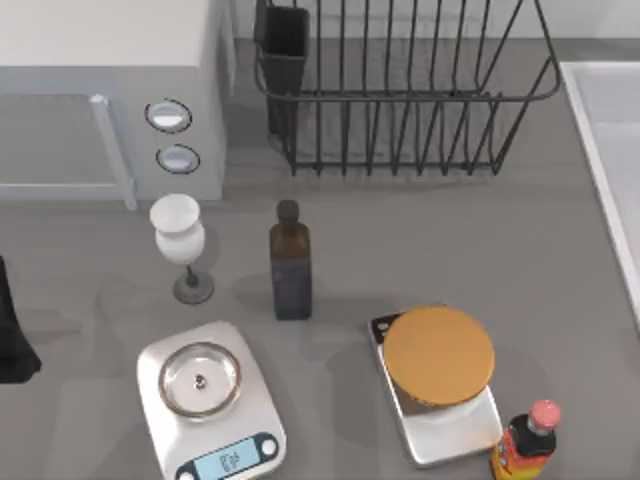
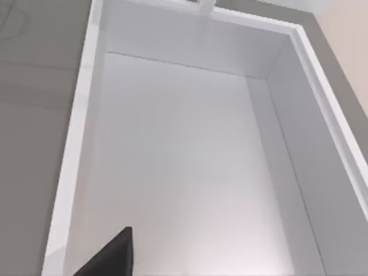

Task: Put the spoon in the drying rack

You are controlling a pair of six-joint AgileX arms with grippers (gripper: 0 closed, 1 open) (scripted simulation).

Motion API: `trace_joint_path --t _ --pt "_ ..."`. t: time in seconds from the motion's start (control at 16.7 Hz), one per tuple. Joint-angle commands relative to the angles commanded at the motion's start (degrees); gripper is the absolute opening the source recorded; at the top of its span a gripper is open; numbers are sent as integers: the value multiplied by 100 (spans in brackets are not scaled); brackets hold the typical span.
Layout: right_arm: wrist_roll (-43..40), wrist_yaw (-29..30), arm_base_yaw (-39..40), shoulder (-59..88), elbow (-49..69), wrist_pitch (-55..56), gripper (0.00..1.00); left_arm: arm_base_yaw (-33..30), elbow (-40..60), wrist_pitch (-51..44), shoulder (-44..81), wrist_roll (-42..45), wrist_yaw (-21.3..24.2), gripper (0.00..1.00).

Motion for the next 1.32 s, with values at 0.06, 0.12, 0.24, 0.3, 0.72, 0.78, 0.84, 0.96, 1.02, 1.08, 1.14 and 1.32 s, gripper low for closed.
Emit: trace_joint_path --t 0.06,0.12,0.24,0.3,0.72,0.78,0.84,0.96,1.02,1.08,1.14,1.32 --pt "-327 4 -215 512 306 -342 100 0 0 0 0 0 0 100" --pt "-666 9 -436 1059 617 -697 100 0 0 0 0 0 0 100" --pt "-1355 27 -883 2190 1246 -1421 100 0 0 0 0 0 0 100" --pt "-1695 37 -1103 2742 1557 -1778 100 0 0 0 0 0 0 100" --pt "-3615 35 -2374 5620 3425 -3783 100 0 0 0 0 0 0 100" --pt "-3792 23 -2494 5888 3609 -3964 100 0 0 0 0 0 0 100" --pt "-3938 12 -2592 6106 3760 -4111 100 0 0 0 0 0 0 100" --pt "-4120 -7 -2713 6365 3948 -4292 100 0 0 0 0 0 0 100" --pt "-4149 -11 -2731 6403 3978 -4320 100 0 0 0 0 0 0 100" --pt "-4149 -11 -2731 6403 3978 -4320 100 0 0 0 0 0 0 100" --pt "-4149 -11 -2731 6403 3978 -4320 100 0 0 0 0 0 0 100" --pt "-4140 -7 -2706 6392 3948 -4288 100 0 0 0 0 0 0 100"
